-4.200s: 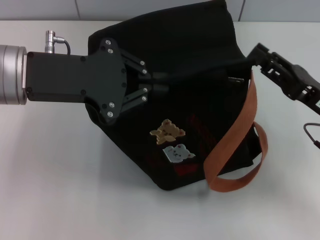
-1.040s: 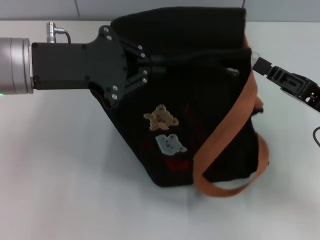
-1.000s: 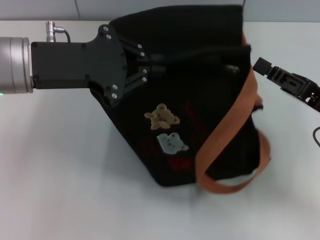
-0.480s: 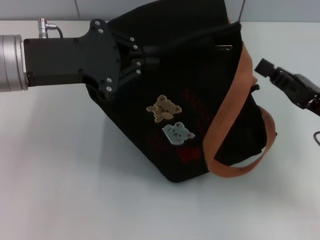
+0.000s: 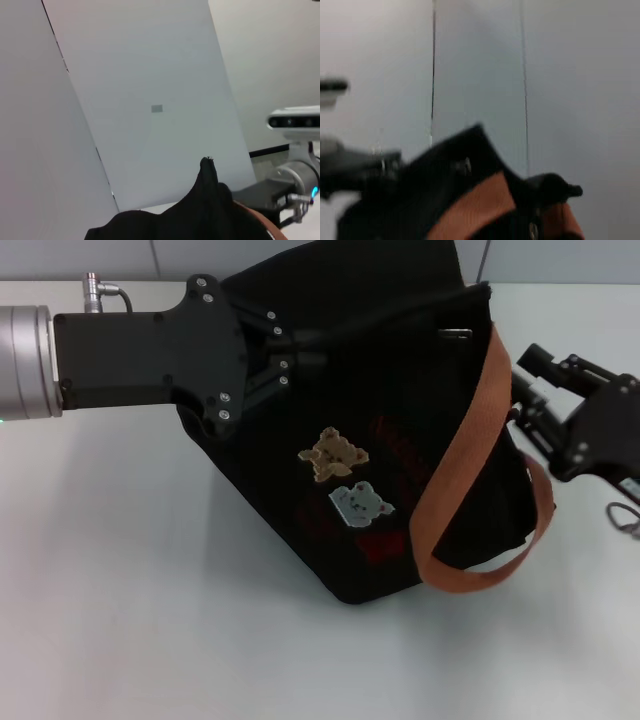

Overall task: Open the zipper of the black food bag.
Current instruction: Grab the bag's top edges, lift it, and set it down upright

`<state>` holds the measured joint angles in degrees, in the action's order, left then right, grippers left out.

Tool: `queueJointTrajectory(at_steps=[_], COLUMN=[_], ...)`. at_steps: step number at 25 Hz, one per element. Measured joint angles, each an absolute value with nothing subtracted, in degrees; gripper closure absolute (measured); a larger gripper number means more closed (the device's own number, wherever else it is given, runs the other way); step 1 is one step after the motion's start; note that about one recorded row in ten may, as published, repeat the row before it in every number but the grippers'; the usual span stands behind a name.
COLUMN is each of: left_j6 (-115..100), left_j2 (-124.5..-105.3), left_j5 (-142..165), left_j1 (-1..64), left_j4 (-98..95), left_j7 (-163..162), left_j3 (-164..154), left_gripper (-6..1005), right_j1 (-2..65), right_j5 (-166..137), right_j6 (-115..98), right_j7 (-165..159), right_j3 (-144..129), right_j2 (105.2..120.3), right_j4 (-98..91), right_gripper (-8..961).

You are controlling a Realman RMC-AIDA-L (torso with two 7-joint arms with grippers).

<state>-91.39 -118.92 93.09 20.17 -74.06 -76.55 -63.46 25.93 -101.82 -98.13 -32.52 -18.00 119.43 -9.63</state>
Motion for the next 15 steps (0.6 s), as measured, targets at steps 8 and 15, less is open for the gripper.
queueJointTrajectory(at_steps=[8,15], left_j6=[-91.38,-91.38], left_j2=[-119.01,-118.93], left_j5=[92.62,92.35], left_j1=[21.01,21.66], left_j4=[-72.24,-71.19], left_j7=[-76.55,-76.55], left_j3=[-63.72,-63.68], left_gripper=[921,921], right_j1=[28.36,30.68], right_j5=[-99.53,-99.85], right_j6=[-91.51,-86.56], right_j7=[-9.92,1.01], right_j3=[-17.41,-17.6], right_j2=[119.61,119.62], right_j4=[-2.06,2.31], right_gripper=[605,557])
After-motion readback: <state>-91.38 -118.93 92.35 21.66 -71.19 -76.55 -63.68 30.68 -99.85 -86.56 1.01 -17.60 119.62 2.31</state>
